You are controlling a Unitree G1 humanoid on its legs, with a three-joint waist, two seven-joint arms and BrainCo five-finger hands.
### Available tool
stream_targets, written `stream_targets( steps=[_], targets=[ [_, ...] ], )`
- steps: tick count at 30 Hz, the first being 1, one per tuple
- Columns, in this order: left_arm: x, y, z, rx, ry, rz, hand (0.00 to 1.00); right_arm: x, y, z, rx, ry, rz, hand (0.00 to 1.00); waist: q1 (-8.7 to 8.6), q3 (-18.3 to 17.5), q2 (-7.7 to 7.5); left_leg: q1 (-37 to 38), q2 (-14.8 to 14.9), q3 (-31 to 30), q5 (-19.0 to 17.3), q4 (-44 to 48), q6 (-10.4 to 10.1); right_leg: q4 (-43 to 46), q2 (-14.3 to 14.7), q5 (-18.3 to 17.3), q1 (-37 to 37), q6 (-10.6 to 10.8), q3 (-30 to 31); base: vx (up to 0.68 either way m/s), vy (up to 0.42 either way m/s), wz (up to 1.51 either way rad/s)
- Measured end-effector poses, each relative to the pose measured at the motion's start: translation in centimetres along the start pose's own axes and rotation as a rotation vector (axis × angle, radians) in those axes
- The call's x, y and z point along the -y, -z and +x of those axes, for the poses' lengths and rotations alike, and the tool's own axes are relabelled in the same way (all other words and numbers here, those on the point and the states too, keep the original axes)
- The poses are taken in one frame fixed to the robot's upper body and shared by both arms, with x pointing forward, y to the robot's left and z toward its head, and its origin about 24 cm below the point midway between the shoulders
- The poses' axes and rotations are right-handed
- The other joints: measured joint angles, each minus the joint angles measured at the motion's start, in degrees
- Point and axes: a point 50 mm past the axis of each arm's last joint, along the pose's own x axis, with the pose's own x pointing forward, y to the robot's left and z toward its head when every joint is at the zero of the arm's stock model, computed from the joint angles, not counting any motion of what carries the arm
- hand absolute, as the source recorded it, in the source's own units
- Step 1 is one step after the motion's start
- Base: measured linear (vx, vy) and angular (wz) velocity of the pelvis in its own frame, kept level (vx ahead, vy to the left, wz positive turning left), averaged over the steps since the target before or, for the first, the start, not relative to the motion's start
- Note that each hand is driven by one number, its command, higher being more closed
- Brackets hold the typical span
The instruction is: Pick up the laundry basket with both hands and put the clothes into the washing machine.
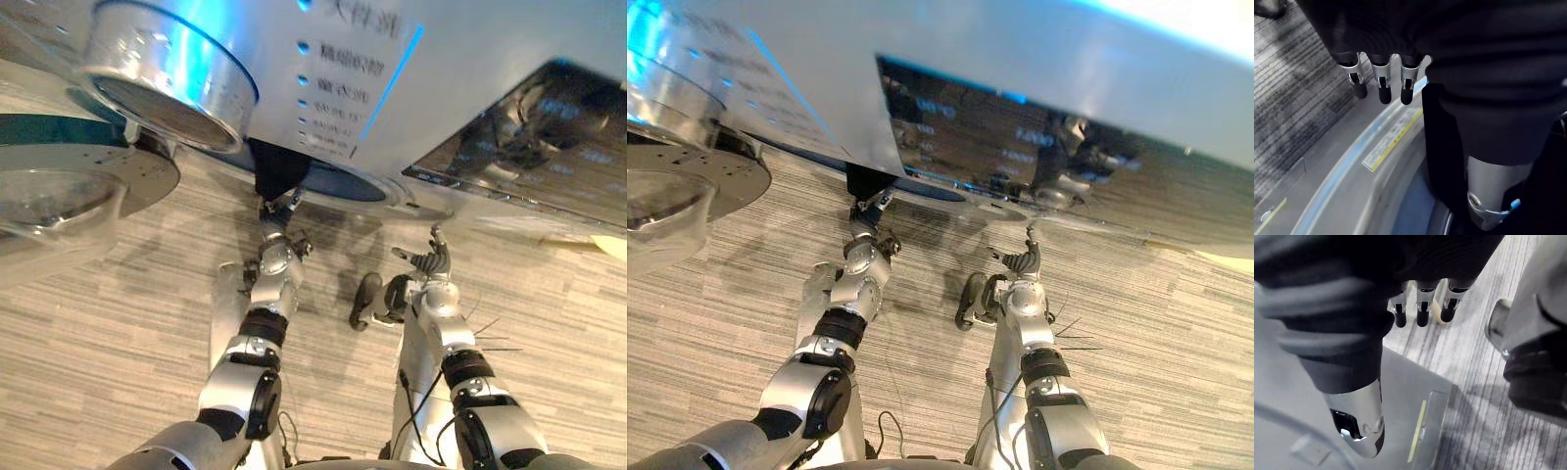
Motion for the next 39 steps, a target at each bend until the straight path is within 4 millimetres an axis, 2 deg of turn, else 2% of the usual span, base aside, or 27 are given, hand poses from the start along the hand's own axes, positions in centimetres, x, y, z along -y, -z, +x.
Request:
stream_targets(
  steps=[7, 9, 13, 15, 20, 27, 29, 32, 33, 34, 35, 36, 39],
  targets=[
    [-1.0, -1.1, 0.7, 0.032, -0.023, 0.049, 1.00, 0.0, -0.8, -0.1, 0.044, 0.002, 0.032, 0.00, -0.54, 0.0, -0.04, -1.5, 0.0, -0.1, -0.2, 1.0, 0.4, 0.5, -0.1, 0.5, -1.4, -0.6, 0.4, 0.03, -0.014, -0.01],
    [-0.5, -1.5, 0.5, 0.062, -0.010, 0.075, 1.00, 0.2, -0.9, -0.2, 0.054, 0.004, 0.035, 0.00, -0.39, 0.0, -0.04, -1.5, 0.0, -0.1, -0.2, 1.0, 0.4, 0.6, -0.2, 0.5, -1.4, -0.6, 0.4, 0.04, -0.032, 0.02],
    [1.3, -3.7, -0.4, 0.192, 0.060, 0.089, 1.00, 0.4, -0.9, -0.8, 0.076, 0.007, 0.038, 0.00, -0.31, 0.0, -0.04, -1.3, -0.1, -0.1, -0.2, 1.1, 0.4, 0.9, -0.3, 0.5, -1.3, -0.5, 0.5, 0.01, -0.042, 0.02],
    [2.4, -4.7, -1.7, 0.286, 0.118, 0.106, 1.00, 0.4, -0.9, -1.0, 0.081, 0.008, 0.036, 0.00, -0.32, 0.0, -0.04, -1.1, -0.1, -0.2, -0.2, 1.0, 0.4, 0.9, -0.3, 0.5, -1.1, -0.4, 0.4, 0.02, -0.055, 0.00],
    [3.6, -5.0, -3.8, 0.394, 0.201, 0.195, 1.00, 0.6, -0.6, -1.4, 0.081, 0.010, 0.028, 0.00, -0.06, 0.0, -0.03, -0.5, -0.1, -0.1, -0.2, 0.8, 0.4, 0.8, -0.4, 0.4, -0.5, -0.4, 0.5, 0.03, -0.042, 0.01],
    [4.8, -6.2, -4.7, 0.488, 0.238, 0.243, 1.00, 0.7, -0.5, -1.5, 0.078, 0.011, 0.025, 0.00, 0.57, 0.0, 0.00, -0.3, -0.1, -0.1, -0.2, 0.8, 0.4, 0.9, -0.3, 0.5, -0.5, -0.4, 0.6, 0.02, -0.038, 0.00],
    [5.4, -7.4, -4.6, 0.543, 0.234, 0.283, 1.00, 0.7, -0.5, -1.5, 0.078, 0.010, 0.023, 0.00, 0.59, 0.0, 0.00, -0.3, -0.1, -0.1, -0.2, 0.8, 0.4, 0.9, -0.3, 0.5, -0.5, -0.5, 0.5, 0.03, -0.041, -0.02],
    [7.0, -11.7, -3.7, 0.713, 0.221, 0.419, 1.00, 0.5, -0.6, -1.5, 0.087, -0.008, 0.009, 0.00, 0.28, 0.0, 0.00, -0.3, 0.1, -0.1, -0.1, 0.4, 0.4, 0.1, 0.0, 0.9, -0.5, -0.5, 0.4, 0.03, -0.038, -0.06],
    [7.6, -14.6, -3.4, 0.827, 0.199, 0.506, 1.00, 0.2, -0.7, -1.6, 0.098, -0.022, 0.010, 0.00, -0.07, 0.0, 0.00, -0.5, 0.3, -0.1, 0.0, -0.5, 0.2, -1.1, 0.5, 1.3, -0.6, -0.1, 0.1, 0.02, -0.033, -0.12],
    [7.8, -15.2, -3.4, 0.850, 0.195, 0.522, 1.00, 0.1, -0.8, -1.6, 0.100, -0.025, 0.010, 0.00, -0.13, 0.0, 0.00, -0.5, 0.4, -0.1, 0.0, -0.7, 0.2, -1.5, 0.6, 1.4, -0.6, 0.0, 0.0, 0.02, -0.031, -0.22],
    [8.1, -17.3, -3.4, 0.936, 0.169, 0.597, 0.00, -0.1, -0.9, -1.6, 0.107, -0.033, 0.014, 0.00, -0.30, 0.0, 0.00, -0.8, 0.9, 0.0, 0.2, -1.4, 0.2, -2.7, 1.1, 2.3, -0.7, -0.6, -0.4, 0.05, -0.015, -0.21],
    [8.6, -19.5, -3.3, 1.019, 0.132, 0.687, 0.00, -0.2, -1.0, -1.7, 0.118, -0.032, 0.022, 0.00, -0.59, 0.0, 0.01, -1.2, 1.0, 0.0, 0.6, -2.1, 0.3, -3.8, 1.3, 2.8, -0.8, -0.5, -0.7, 0.06, -0.018, -0.18],
    [9.2, -21.4, -2.6, 1.074, 0.069, 0.887, 0.00, -0.2, -1.0, -1.7, 0.124, -0.033, 0.028, 0.00, -0.82, 0.0, 0.02, -1.3, 1.0, 0.2, 0.7, -2.2, 0.4, -4.0, 1.3, 2.9, -0.9, -0.6, -0.6, 0.06, -0.017, -0.04]
  ],
)
